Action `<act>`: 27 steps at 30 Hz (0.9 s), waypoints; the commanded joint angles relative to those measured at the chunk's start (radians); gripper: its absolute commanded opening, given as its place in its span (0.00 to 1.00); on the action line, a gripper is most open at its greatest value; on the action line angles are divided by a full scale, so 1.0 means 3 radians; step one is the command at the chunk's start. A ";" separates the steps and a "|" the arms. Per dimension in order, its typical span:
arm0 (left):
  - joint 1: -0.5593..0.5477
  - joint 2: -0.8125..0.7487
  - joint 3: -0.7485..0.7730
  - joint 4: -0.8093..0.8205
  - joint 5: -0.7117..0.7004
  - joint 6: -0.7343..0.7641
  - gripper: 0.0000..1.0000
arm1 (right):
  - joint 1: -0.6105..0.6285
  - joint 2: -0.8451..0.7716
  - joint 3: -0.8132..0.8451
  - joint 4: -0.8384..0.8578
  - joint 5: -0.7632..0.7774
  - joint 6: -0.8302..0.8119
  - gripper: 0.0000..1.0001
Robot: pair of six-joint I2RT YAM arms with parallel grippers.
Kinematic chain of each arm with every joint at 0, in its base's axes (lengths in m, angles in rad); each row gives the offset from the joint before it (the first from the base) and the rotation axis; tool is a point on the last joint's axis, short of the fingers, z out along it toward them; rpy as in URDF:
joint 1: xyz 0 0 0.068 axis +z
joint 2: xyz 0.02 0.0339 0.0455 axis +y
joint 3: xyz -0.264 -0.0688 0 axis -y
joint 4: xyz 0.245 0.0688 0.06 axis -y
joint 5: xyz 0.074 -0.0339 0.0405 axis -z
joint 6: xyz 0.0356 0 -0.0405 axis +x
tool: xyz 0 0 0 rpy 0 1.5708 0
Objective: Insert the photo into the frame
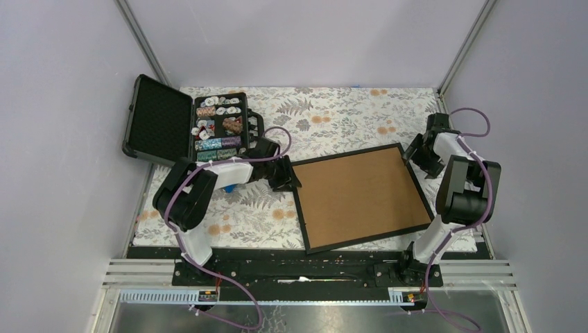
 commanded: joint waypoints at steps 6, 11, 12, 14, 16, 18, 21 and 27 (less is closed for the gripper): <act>0.0214 0.0033 0.0373 -0.0459 -0.0037 0.0510 0.48 | -0.0067 -0.0117 -0.0585 0.0369 -0.0775 0.0252 0.76; 0.0214 -0.0123 0.0341 -0.0854 -0.0192 0.0682 0.45 | -0.0067 -0.0331 -0.1020 0.0627 -0.0721 0.0320 0.72; 0.0215 -0.0139 0.0319 -0.0865 -0.0177 0.0660 0.43 | -0.0067 -0.0323 -0.1060 0.0656 -0.0728 0.0305 0.71; 0.0217 -0.0191 0.0288 -0.0874 -0.0206 0.0598 0.39 | -0.0067 -0.0283 -0.1095 0.0672 -0.0730 0.0267 0.70; 0.0216 -0.0260 0.0272 -0.0882 -0.0346 0.0551 0.35 | -0.0067 -0.0263 -0.1121 0.0697 -0.0739 0.0238 0.69; 0.0214 -0.0302 0.0289 -0.0938 -0.0434 0.0540 0.35 | -0.0067 -0.0263 -0.1140 0.0729 -0.0768 0.0228 0.68; 0.0214 -0.0226 0.0354 -0.0945 -0.0432 0.0532 0.37 | -0.0063 -0.0253 -0.1145 0.0750 -0.0806 0.0205 0.67; 0.0204 -0.0035 0.0488 -0.0981 -0.0501 0.0509 0.38 | -0.0062 -0.0243 -0.1176 0.0809 -0.0866 0.0198 0.66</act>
